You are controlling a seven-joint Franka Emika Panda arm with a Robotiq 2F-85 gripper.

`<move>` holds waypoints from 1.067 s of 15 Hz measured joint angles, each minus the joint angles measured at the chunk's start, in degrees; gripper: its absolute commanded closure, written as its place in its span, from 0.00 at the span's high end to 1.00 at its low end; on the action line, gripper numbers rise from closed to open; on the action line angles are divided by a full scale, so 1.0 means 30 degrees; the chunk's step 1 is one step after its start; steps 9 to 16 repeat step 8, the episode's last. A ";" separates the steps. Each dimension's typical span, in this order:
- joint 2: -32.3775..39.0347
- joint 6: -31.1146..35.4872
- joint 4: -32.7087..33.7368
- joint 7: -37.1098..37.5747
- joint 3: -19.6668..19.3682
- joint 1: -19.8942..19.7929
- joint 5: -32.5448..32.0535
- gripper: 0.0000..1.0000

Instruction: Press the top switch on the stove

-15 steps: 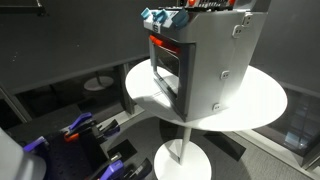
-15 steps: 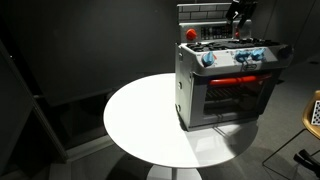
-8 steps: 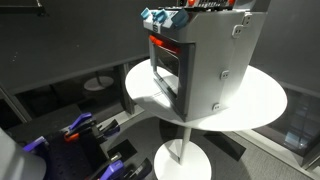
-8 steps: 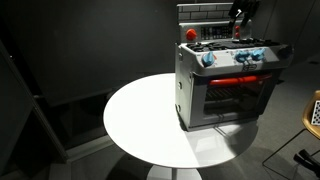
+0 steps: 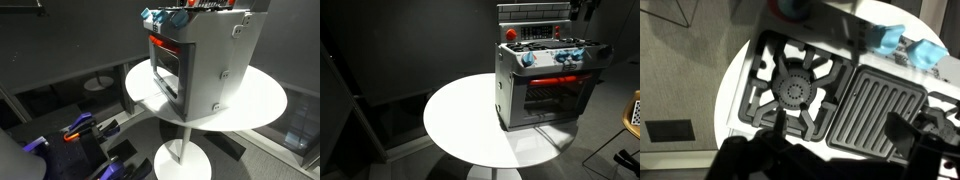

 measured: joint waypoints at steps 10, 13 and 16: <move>-0.2088 -0.4908 -0.0278 0.1824 0.0104 0.0022 -0.0354 1.00; -0.2088 -0.4908 -0.0278 0.1824 0.0104 0.0022 -0.0354 1.00; -0.2088 -0.4908 -0.0278 0.1824 0.0104 0.0022 -0.0354 1.00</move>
